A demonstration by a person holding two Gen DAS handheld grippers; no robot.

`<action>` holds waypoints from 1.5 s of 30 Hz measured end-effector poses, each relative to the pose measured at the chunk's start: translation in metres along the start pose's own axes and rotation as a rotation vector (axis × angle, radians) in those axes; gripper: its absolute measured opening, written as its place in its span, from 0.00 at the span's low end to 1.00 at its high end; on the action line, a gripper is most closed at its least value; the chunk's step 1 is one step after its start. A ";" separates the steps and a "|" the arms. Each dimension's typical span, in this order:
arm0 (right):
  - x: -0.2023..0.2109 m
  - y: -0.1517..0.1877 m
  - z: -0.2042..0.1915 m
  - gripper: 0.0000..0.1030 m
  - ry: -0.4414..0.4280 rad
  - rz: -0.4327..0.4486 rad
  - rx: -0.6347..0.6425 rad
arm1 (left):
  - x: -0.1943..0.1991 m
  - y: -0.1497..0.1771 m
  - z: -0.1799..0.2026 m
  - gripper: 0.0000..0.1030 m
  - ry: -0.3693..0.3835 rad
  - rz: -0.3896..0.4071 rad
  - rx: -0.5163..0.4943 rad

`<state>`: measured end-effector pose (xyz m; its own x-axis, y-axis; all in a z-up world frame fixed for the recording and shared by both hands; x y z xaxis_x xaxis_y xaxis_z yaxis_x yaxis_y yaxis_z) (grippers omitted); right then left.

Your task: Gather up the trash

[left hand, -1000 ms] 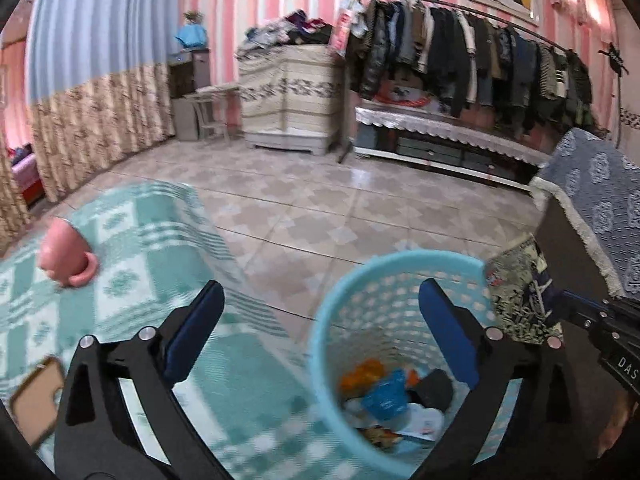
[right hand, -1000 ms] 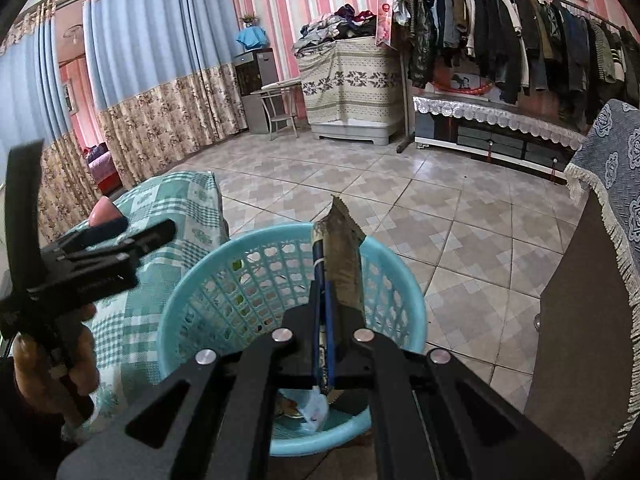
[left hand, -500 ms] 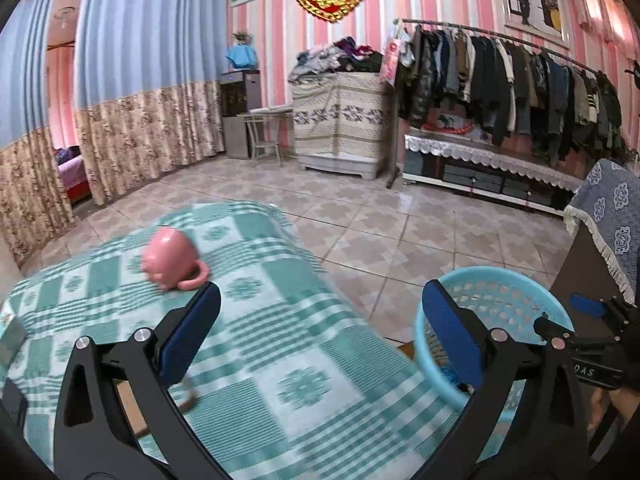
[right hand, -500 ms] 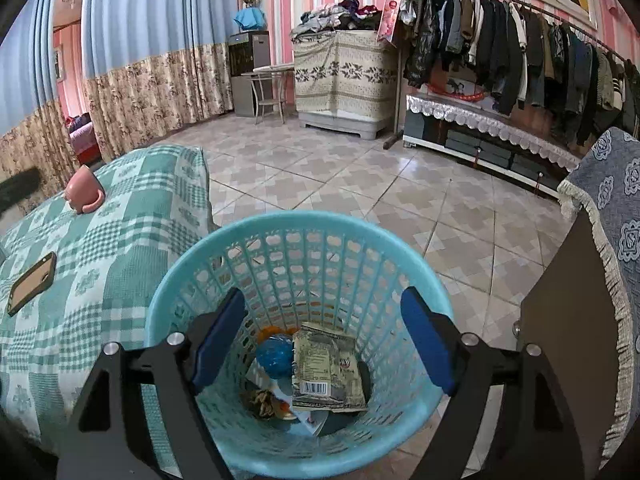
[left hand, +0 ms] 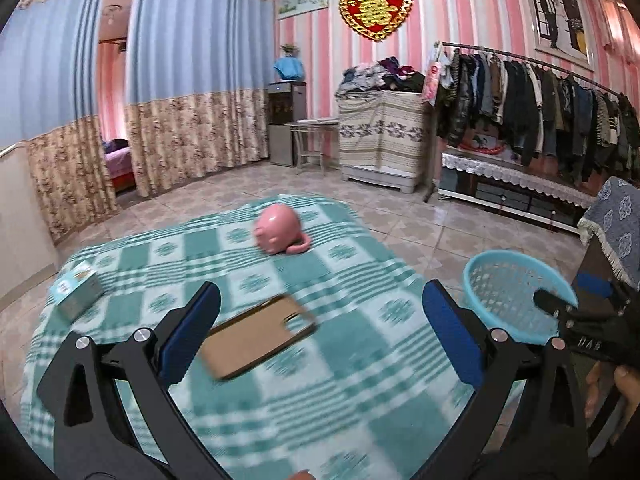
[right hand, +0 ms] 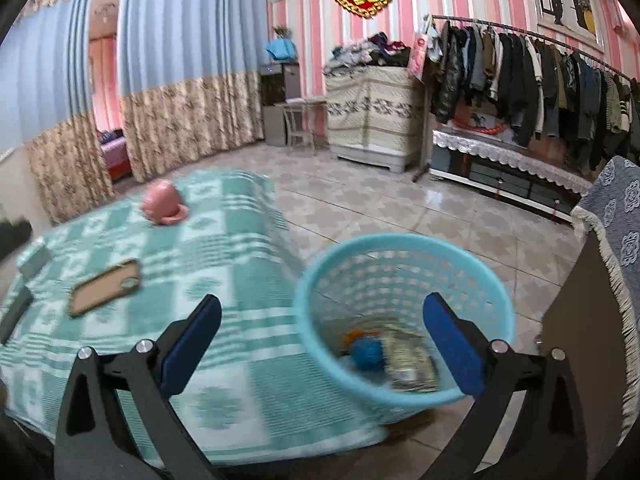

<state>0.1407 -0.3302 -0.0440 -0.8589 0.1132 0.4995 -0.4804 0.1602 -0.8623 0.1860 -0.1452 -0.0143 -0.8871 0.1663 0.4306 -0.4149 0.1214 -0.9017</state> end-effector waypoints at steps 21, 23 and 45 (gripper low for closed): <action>0.047 0.055 -0.103 0.96 -0.047 0.107 0.127 | 0.031 0.090 -0.058 0.95 -0.133 0.007 0.054; 0.049 0.056 -0.108 0.96 -0.051 0.119 0.135 | 0.032 0.094 -0.061 0.95 -0.149 0.015 0.059; 0.052 0.059 -0.110 0.96 -0.046 0.159 0.158 | 0.031 0.098 -0.069 0.95 -0.167 0.071 0.083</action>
<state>0.0871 -0.2068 -0.0597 -0.9313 0.0797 0.3554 -0.3574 -0.0125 -0.9339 0.1318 -0.0604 -0.0868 -0.9330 0.0062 0.3598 -0.3594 0.0327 -0.9326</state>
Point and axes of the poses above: each gripper's, at about its wrist camera, not at the fingertips, and x roughly against the way its jaws point, z to its right, y to its underside, the point moved 10 cm from there along -x, roughly the way its jaws point, and after that the axes turned 3 degrees about -y, right-handed, at the moved point
